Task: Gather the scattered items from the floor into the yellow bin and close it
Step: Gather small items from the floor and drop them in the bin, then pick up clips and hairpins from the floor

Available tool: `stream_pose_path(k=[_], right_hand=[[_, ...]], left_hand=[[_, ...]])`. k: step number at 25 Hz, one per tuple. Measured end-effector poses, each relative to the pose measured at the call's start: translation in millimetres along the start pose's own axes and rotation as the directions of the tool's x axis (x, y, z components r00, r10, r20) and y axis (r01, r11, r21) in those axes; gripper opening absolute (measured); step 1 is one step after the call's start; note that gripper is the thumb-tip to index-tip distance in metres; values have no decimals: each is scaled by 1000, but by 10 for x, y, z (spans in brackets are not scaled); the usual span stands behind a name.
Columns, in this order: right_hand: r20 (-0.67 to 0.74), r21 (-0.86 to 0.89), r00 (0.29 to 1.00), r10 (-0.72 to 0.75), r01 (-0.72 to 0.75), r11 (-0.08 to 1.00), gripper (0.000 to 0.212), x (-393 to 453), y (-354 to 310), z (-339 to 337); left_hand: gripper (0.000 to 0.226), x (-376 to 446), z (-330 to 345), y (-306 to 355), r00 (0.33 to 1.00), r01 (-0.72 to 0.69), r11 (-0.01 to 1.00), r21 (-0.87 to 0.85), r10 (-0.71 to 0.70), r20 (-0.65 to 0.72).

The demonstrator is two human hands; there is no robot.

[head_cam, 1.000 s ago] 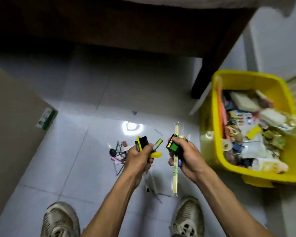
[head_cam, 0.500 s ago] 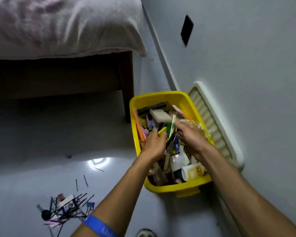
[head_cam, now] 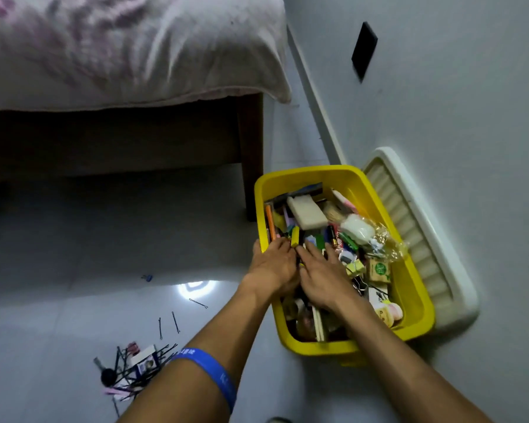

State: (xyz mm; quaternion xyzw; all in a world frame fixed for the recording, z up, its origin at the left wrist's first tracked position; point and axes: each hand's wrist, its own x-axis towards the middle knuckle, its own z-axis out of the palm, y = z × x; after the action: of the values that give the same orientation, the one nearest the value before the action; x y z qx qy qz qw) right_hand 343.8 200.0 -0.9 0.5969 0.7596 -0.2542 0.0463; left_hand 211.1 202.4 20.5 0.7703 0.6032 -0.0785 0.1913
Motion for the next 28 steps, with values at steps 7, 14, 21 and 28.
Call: stream_pose_path(k=[7, 14, 21, 28], right_hand=[[-230, 65, 973, -18, 34, 997, 48, -321, -38, 11], [-309, 85, 890, -337, 378, 922, 37, -706, -1039, 334], [169, 103, 901, -400, 388, 916, 24, -915, -1704, 1240], [722, -347, 690, -38, 410, 844, 21, -979, -1528, 2359]], left_hand=[[50, -452, 421, -107, 902, -224, 889, -400, 33, -431], [49, -1635, 770, -613, 859, 220, 739, -637, -457, -233], [42, -2624, 1487, -1425, 722, 453, 526, -720, -690, -50], [15, -2769, 2048, -1984, 600, 724, 445, -527, -784, 161]])
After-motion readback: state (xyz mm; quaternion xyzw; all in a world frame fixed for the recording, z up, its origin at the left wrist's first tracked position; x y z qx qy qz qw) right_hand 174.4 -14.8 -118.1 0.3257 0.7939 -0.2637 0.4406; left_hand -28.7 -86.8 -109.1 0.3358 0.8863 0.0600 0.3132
